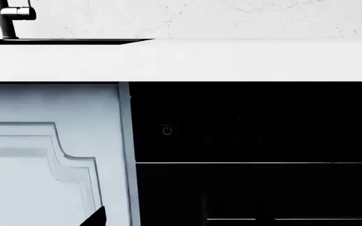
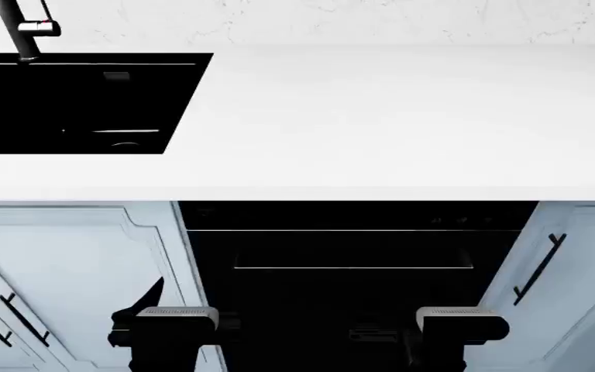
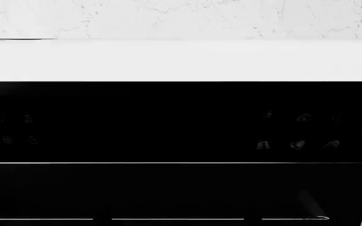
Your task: Pick and place the shaker into the drawer. Then close the cabinet.
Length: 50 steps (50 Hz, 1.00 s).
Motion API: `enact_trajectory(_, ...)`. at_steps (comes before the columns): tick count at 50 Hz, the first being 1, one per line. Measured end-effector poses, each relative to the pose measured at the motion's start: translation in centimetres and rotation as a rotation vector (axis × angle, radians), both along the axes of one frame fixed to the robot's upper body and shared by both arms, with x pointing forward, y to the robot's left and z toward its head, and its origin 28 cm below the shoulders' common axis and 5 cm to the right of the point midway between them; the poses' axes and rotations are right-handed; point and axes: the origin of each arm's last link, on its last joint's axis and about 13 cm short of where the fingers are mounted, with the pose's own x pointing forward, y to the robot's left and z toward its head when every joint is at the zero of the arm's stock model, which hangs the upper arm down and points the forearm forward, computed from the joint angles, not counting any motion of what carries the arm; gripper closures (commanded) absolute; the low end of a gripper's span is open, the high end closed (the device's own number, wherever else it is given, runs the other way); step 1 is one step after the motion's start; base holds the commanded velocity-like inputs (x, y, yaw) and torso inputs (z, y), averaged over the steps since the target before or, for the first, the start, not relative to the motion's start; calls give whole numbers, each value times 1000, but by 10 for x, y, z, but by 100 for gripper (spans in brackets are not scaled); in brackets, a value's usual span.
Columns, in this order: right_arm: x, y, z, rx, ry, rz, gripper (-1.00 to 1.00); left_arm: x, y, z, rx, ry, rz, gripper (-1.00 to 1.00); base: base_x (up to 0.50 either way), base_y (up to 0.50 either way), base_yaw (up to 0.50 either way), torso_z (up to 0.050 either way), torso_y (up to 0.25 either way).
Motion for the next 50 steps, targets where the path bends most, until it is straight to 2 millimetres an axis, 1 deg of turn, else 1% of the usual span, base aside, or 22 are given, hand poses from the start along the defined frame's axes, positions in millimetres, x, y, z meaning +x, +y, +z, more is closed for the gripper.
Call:
enact_trajectory(14,0,0,0,-21,3,-2,-100,1,0,-1,-2,18,-3,-100,0,500,0,0,0)
enact_trajectory(19,0,1,0,-10,5,-7,-100,1,1,-2,1,25,1,-100,0,66,0,0,0)
enact_trajectory(22,0,0,1,-7,6,-15,-100,1,0,-2,6,29,3,-100,0,0,0,50,0)
enact_trajectory(24,3,-1,6,-5,-2,-23,-100,4,1,2,12,28,3,-100,0,0,0,50,0)
enact_trajectory(26,13,-3,20,-3,-28,-33,-100,14,2,13,20,11,1,-100,0,0,0,50,0)
enact_trajectory(27,21,-5,30,-2,-49,-39,-100,21,3,21,26,-6,-1,-100,0,0,0,50,0)
enact_trajectory(29,43,-8,57,-4,-100,-51,-100,43,4,44,42,-55,-7,-100,0,0,0,50,0)
enact_trajectory(32,81,-12,110,-9,-200,-63,-100,82,7,92,72,-153,-14,-100,0,0,0,50,0)
enact_trajectory(34,105,-14,150,-14,-273,-70,-100,108,8,128,93,-222,-14,-100,0,0,0,50,0)
enact_trajectory(38,145,-16,232,-22,-406,-80,-100,154,12,205,136,-352,-2,-100,0,0,0,50,0)
enact_trajectory(41,168,-15,301,-28,-528,-83,-100,183,12,271,166,-473,16,-100,0,0,0,50,0)
enact_trajectory(43,178,-13,347,-31,-599,-84,-100,195,13,311,189,-524,30,-100,0,0,0,50,0)
enact_trajectory(45,182,-12,387,-36,-637,-82,-100,200,14,348,209,-562,42,-100,0,0,0,50,0)
enact_trajectory(47,179,-10,422,-40,-663,-76,-100,199,14,382,226,-588,51,-100,0,0,0,50,0)
enact_trajectory(50,169,-8,466,-44,-677,-61,-100,192,15,423,240,-598,61,-100,0,0,0,50,0)
